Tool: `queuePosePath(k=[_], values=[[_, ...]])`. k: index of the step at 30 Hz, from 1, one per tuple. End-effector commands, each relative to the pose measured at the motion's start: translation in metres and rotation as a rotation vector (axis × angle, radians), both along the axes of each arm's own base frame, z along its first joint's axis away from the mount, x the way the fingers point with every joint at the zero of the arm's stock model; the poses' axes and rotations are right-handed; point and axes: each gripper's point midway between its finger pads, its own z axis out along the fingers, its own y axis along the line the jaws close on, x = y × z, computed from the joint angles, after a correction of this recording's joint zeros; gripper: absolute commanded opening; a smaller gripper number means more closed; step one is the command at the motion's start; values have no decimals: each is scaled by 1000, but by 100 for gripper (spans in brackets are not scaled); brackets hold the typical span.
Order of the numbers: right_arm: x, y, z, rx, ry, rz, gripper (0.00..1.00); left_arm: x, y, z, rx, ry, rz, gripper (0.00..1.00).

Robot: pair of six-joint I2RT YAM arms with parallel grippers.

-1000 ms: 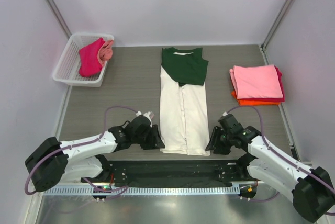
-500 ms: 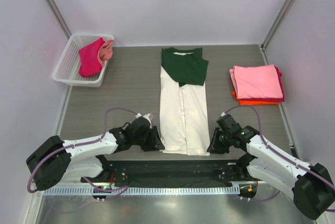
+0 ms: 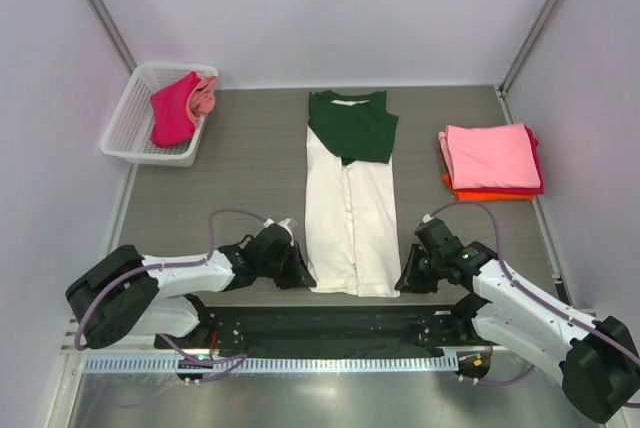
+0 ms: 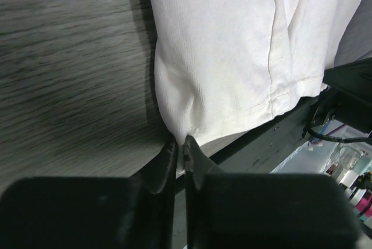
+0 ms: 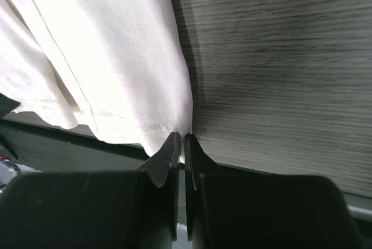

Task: Fold and stack the t-shirts
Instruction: Fold the tshirt

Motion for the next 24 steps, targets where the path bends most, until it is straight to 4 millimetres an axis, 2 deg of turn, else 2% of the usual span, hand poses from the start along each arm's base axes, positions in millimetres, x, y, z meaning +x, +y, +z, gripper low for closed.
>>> queuePosePath(k=[1,7,12,14,19,20,22,23,24], values=[[0,6,4,32,-13,16,6,-3,-14,5,-93,20,-18,2],[1,5,13,29,-31,29,2,-19,-8,10,-130,72,-24,0],[7,6,29,34,-64,27,1,-28,-4,31,-170,80,-38,0],[10,6,35,37,-81,23,1,-27,2,32,-149,70,-19,0],[23,9,51,44,-136,6,1,-18,2,44,-159,46,3,0],[29,10,60,45,-164,-4,1,-15,0,48,-177,42,8,0],[42,6,68,17,-212,-35,1,1,-1,57,-206,27,42,0],[52,7,80,17,-253,-49,1,13,1,63,-226,23,58,0],[61,4,80,-19,-269,-64,1,25,-1,75,-246,4,66,0]])
